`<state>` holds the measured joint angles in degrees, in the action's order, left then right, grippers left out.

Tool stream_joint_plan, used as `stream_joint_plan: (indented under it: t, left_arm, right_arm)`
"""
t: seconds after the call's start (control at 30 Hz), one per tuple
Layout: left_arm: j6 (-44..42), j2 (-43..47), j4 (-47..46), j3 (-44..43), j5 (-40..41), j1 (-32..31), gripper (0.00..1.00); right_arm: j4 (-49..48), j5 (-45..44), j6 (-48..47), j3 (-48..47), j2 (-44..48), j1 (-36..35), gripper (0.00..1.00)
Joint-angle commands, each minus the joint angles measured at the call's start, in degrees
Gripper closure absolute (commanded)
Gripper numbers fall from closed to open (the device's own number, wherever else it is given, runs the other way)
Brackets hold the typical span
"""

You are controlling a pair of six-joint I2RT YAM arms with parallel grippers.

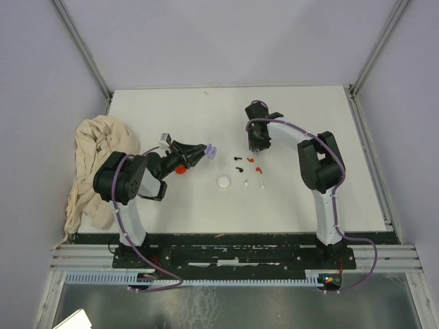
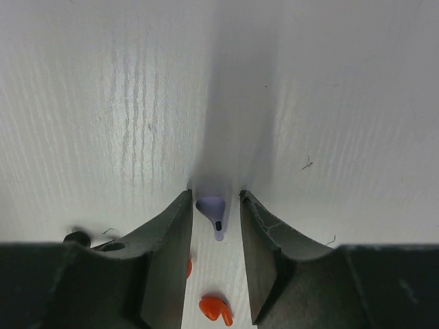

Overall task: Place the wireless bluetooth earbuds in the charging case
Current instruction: Pick up the earbud from the center of the board.

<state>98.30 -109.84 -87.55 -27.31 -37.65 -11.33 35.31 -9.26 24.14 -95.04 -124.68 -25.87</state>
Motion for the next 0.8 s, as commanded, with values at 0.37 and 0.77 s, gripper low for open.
stream_joint_plan:
  t: [0.37, 0.77]
  left_arm:
    - [-0.6, 1.2, -11.5, 0.3, -1.1, 0.2, 0.97]
    - [1.1, 0.0, -11.5, -1.4, -0.5, -1.0, 0.97]
  right_arm:
    - [0.8, -0.9, -1.7, -2.2, 0.0, -0.5, 0.97]
    - [-41.7, 13.6, -9.0, 25.2, 28.6, -2.2, 0.98]
